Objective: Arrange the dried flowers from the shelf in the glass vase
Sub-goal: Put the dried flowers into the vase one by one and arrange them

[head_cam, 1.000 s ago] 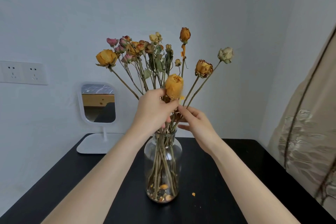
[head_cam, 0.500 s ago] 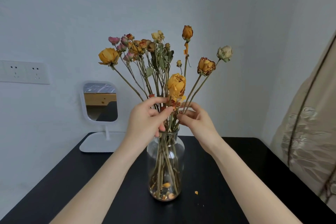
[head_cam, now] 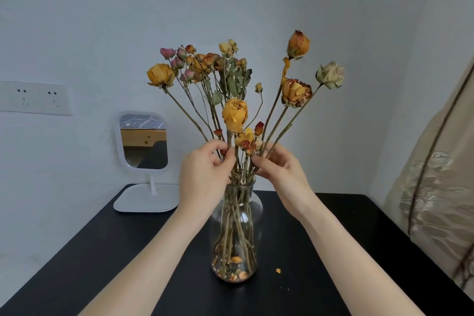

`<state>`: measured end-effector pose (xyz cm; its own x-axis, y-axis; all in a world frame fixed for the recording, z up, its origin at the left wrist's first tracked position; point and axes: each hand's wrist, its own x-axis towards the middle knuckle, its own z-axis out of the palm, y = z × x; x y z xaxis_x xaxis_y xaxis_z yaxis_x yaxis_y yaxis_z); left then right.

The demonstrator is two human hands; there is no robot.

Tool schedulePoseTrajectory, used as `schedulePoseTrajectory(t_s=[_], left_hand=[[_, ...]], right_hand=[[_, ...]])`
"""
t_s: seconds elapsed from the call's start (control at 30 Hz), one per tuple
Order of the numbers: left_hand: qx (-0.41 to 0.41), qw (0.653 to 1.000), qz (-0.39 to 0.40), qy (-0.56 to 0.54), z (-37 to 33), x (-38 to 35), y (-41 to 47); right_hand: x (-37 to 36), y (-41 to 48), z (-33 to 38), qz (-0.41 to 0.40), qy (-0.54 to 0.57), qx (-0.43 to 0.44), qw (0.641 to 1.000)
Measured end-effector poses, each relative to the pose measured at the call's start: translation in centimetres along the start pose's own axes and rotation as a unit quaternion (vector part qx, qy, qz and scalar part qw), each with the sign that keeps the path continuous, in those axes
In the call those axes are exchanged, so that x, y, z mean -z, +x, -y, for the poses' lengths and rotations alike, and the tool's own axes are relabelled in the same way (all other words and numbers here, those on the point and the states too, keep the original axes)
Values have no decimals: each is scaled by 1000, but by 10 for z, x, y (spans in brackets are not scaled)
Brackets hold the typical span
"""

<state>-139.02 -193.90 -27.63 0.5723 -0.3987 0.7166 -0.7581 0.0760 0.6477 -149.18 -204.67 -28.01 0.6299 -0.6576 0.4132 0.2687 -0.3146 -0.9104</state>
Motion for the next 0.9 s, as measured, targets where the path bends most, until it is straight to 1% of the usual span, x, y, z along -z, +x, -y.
schedulePoseTrajectory(t_s=[0.13,0.2,0.27,0.37,0.4,0.47,0.5,0.57,0.63,0.73,0.9], left_hand=[[12,1000,-10,17,2,-1,5],[13,1000,-4,17,3,-1,4],[4,1000,5,-7,4,1,-2],[-9,998,-1,-64,16,6,-25],[1,997,-5,-72,21,6,-34],[57,996,2,-72,35,5,-49],[101,992,25,-74,41,3,-54],[187,971,110,-100,53,-2,-60],[229,944,189,-143,61,-7,-62],[250,913,249,-203,71,-13,-66],[223,902,300,-217,87,-22,-78]], right_hand=[[1,1,-3,4,9,8,1000],[2,0,-4,11,15,10,1000],[2,0,-6,9,7,5,1000],[5,-2,-10,5,-8,3,1000],[7,-3,-11,10,-13,4,1000],[11,-8,-15,23,-25,-5,999],[12,-10,-18,28,-31,-17,999],[15,-14,-25,44,-40,-48,997],[15,-19,-31,75,-55,-77,993],[11,-22,-41,118,-88,-104,984],[0,-20,-53,149,-77,-111,980]])
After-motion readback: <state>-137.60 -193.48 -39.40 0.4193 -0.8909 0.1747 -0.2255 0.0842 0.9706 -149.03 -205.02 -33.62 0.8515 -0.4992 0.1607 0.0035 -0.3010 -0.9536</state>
